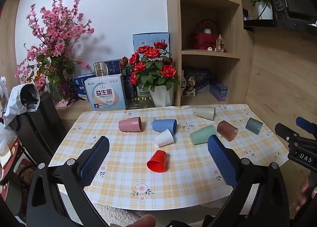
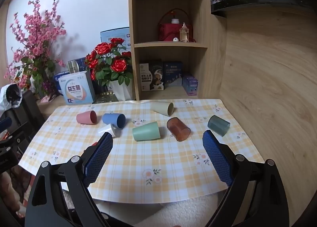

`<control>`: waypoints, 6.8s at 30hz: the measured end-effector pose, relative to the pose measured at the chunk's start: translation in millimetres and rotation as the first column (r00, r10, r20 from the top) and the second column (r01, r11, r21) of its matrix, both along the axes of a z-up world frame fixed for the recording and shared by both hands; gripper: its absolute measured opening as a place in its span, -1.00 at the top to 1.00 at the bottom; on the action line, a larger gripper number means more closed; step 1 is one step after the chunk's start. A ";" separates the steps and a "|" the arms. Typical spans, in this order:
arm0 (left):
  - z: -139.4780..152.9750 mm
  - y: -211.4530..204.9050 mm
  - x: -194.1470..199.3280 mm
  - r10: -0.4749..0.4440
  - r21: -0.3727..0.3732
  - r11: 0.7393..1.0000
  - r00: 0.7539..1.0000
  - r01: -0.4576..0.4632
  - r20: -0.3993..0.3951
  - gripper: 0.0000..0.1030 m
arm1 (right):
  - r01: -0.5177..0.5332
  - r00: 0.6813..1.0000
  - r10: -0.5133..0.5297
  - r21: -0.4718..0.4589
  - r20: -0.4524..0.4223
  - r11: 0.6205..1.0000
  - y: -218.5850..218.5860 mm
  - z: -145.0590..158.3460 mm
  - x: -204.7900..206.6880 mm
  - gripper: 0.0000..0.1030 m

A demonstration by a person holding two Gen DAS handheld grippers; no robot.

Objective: Flip cup upside down

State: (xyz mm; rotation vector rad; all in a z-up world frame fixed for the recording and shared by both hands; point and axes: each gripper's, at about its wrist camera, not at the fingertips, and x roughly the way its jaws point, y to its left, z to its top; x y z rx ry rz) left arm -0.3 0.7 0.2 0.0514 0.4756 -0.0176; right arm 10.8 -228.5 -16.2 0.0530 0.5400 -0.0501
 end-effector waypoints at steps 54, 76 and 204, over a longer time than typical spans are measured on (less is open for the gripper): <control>0.6 -3.9 -4.3 -0.007 0.006 1.000 1.000 0.007 0.011 -0.88 | -0.001 1.000 0.001 -0.007 0.001 1.000 3.2 0.3 -0.7 -0.73; -0.1 -1.6 -6.1 -0.004 0.000 1.000 1.000 0.004 0.017 -0.88 | -0.002 1.000 0.002 -0.011 -0.003 1.000 4.7 -4.0 -2.8 -0.73; -243.1 -57.2 446.5 -0.423 0.043 0.803 0.619 0.594 -0.662 -0.46 | 0.041 0.876 0.014 0.102 -0.483 0.994 -69.9 -192.2 221.6 -0.73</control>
